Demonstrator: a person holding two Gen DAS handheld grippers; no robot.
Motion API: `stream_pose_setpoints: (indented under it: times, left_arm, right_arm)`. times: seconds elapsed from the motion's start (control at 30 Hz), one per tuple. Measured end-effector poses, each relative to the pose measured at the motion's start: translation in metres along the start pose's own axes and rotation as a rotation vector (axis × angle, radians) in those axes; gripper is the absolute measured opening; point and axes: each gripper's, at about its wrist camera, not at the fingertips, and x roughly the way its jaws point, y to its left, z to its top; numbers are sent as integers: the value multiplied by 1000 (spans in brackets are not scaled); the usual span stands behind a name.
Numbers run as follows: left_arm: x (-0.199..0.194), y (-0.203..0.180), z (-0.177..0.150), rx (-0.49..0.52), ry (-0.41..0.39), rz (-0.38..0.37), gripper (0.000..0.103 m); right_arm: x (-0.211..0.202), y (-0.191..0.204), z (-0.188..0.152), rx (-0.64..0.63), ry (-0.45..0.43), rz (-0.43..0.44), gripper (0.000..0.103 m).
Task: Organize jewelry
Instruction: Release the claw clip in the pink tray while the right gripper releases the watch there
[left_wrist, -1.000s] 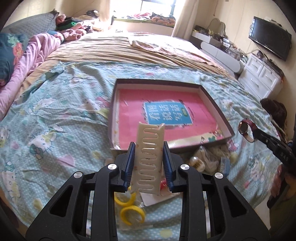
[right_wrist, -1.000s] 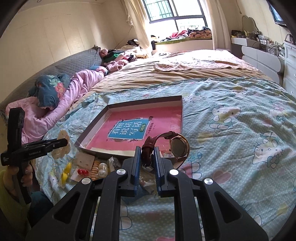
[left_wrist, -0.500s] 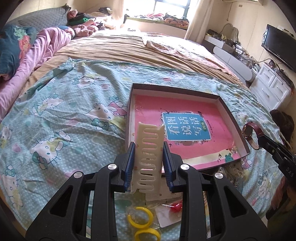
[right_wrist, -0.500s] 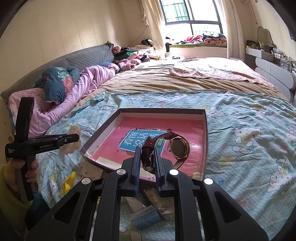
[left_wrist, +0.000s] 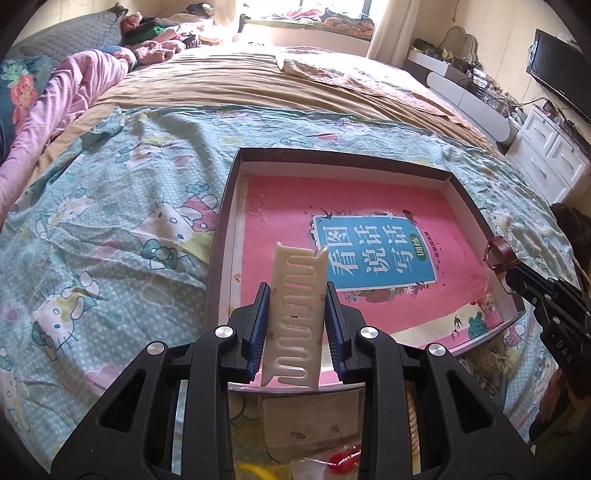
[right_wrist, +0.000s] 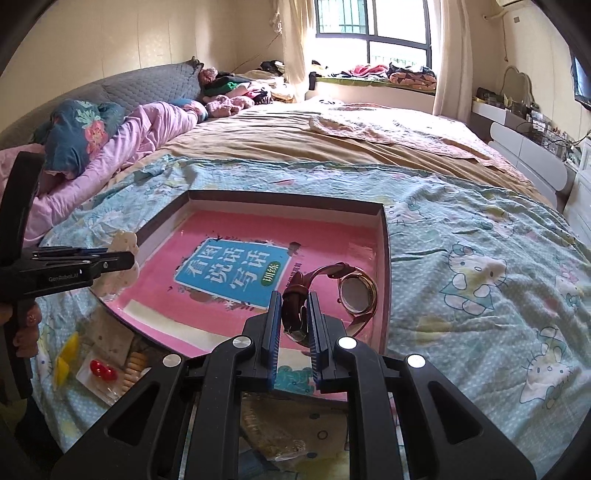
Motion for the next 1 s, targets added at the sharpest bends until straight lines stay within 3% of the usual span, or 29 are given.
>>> stream_pose_setpoints:
  times: [0.47,0.53,0.63,0.73,0.77,0.87,1.0]
  left_arm:
    - [23,-2,-2,5,49,-3,21]
    - [25,-2,-3,1,53,-1,21]
    - [26,-2,-4,0,56,-1,21]
    - [25,-3,-5,1,55,-1,21]
    - [24,-3,-5,3,53,-1,23]
    - [21,-3,-4,4,44,-2,42]
    - [15,-4,-3,2,34,-6,45]
  right_arm:
    - [18,-4,-11,39,82,39,14]
    - [16,-4,-10,52,79,54,18]
    - [9,-5,-10,59,62,55,39]
    - [0,-6,-10,62,42,58,43]
    - [-2,-7,-9,66,39,58,44]
    - [-10,-11,-10,88,26,62,47]
    - [-22,-15,-10,99,13,61,51]
